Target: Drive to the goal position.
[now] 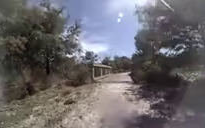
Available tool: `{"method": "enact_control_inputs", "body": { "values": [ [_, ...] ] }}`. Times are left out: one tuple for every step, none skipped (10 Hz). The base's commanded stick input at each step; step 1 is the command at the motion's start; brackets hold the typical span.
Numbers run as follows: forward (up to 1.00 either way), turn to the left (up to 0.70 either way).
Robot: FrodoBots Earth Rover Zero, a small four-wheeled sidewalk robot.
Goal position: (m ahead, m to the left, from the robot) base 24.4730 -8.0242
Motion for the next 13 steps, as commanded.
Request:
{"method": "enact_control_inputs", "body": {
  "values": [
    [0.85, 0.00],
    [0.85, 0.00],
    [0.85, 0.00],
    [0.85, 0.00],
    [0.85, 0.00],
    [0.85, 0.00],
    [0.85, -0.01],
    [0.85, -0.03],
    [0.85, -0.12],
    [0.85, -0.34],
    [0.85, -0.34],
    [0.85, 0.00],
    [0.85, 0.00]
  ]
}}
